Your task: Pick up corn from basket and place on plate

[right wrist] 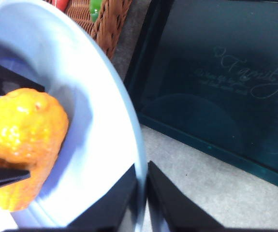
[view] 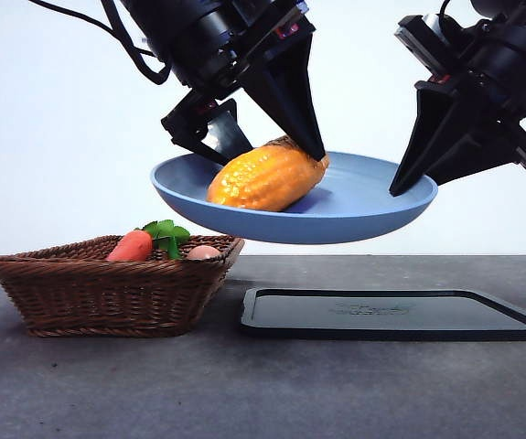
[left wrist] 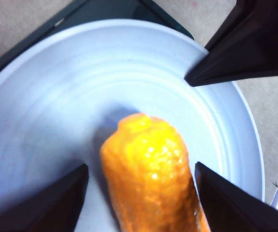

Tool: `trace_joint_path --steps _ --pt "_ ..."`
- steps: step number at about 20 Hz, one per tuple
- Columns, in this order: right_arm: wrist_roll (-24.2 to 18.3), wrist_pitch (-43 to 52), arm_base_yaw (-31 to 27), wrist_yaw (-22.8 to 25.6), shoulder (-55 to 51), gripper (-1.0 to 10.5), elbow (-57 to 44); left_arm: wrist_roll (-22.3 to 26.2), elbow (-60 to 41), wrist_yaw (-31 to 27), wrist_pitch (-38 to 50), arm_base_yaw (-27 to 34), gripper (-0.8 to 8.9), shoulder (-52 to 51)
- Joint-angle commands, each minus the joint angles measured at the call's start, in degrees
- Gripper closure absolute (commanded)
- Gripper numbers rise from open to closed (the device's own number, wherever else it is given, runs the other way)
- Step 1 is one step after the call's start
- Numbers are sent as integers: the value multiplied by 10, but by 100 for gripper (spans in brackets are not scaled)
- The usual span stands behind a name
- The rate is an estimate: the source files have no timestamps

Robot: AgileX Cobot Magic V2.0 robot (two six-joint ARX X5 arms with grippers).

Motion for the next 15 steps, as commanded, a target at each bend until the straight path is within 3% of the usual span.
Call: trace_joint_path --steps 1,10,15 --pt "5 5 2 -4 6 945 13 3 27 2 0 -6 407 -16" --pt "6 3 0 -2 7 945 13 6 135 2 -78 -3 407 -24" --pt "6 7 -32 -2 7 945 13 9 185 2 -115 3 407 -27"
